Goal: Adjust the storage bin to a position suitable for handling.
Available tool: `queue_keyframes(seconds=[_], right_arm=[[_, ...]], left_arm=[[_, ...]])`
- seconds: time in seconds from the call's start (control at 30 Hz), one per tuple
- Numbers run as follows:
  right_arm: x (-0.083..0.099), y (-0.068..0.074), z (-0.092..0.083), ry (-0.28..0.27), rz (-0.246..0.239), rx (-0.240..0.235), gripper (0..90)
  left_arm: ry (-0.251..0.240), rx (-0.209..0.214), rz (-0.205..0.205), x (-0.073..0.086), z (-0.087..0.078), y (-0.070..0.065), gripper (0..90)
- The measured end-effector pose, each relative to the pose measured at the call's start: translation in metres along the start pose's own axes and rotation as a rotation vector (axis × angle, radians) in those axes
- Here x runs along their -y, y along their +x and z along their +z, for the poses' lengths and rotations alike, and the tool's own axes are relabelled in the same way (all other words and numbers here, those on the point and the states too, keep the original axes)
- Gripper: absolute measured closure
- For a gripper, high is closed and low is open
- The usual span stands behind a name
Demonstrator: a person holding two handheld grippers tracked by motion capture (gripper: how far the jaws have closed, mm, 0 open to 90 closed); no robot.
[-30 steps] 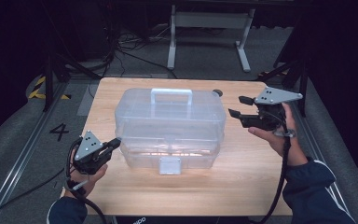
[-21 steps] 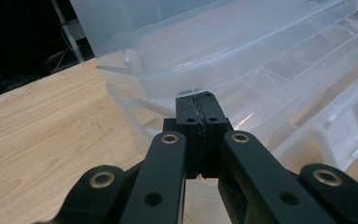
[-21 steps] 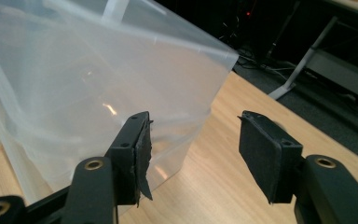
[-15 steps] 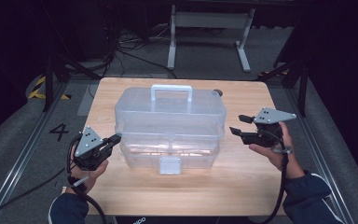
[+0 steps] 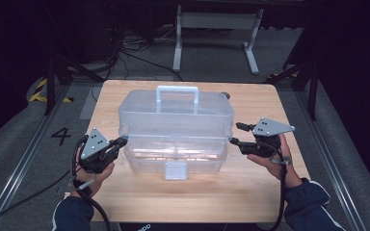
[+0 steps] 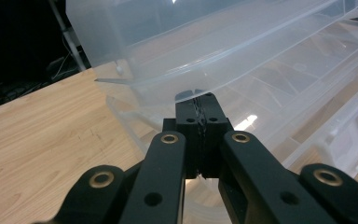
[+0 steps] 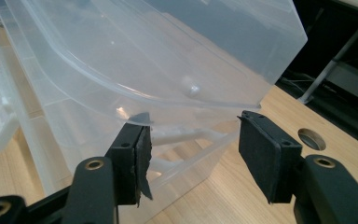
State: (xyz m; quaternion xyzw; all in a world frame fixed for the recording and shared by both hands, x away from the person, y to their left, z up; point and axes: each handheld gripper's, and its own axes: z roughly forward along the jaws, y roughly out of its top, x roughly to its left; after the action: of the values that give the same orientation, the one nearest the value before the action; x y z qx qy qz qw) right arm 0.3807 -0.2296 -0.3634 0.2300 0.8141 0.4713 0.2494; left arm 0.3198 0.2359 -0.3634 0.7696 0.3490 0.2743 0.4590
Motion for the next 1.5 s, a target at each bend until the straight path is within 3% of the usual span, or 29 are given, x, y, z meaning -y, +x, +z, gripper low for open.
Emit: queue_keyframes(seconds=[0.33, 0.47, 0.8, 0.97, 1.13, 1.23, 1.3, 1.37, 1.4, 1.5], right_arm=[[-0.001, 0.004, 0.003, -0.083, 0.019, 0.031, 48.8], [-0.004, 0.004, 0.003, -0.107, 0.036, 0.039, 50.7], [-0.011, 0.001, 0.005, -0.152, 0.022, 0.069, 59.5], [-0.015, 0.001, 0.008, -0.194, 0.022, 0.115, 63.4], [-0.019, 0.001, 0.011, -0.23, 0.041, 0.168, 65.0], [-0.023, 0.001, 0.014, -0.248, 0.055, 0.205, 66.3], [-0.026, 0.002, 0.017, -0.257, 0.063, 0.238, 67.8], [-0.028, 0.002, 0.018, -0.265, 0.06, 0.26, 68.6], [-0.03, 0.003, 0.02, -0.276, 0.05, 0.293, 69.9], [-0.031, 0.003, 0.021, -0.285, 0.047, 0.316, 71.0]], left_arm=[[0.017, -0.013, 0.001, 0.006, -0.003, 0.0, 84.2], [0.044, -0.022, 0.0, 0.013, -0.005, 0.0, 82.0], [0.097, -0.031, -0.002, 0.032, -0.008, 0.0, 75.3], [0.12, -0.044, -0.003, 0.042, -0.011, -0.001, 69.4], [0.201, -0.058, 0.049, 0.058, -0.01, -0.008, 63.5], [0.227, -0.053, 0.046, 0.065, -0.009, -0.008, 60.6], [0.269, -0.018, 0.011, 0.08, -0.007, -0.003, 58.2], [0.287, -0.012, 0.008, 0.084, -0.006, -0.003, 54.8], [0.309, 0.01, 0.0, 0.091, -0.005, -0.002, 52.8], [0.334, 0.036, -0.007, 0.097, -0.003, -0.001, 50.0]])
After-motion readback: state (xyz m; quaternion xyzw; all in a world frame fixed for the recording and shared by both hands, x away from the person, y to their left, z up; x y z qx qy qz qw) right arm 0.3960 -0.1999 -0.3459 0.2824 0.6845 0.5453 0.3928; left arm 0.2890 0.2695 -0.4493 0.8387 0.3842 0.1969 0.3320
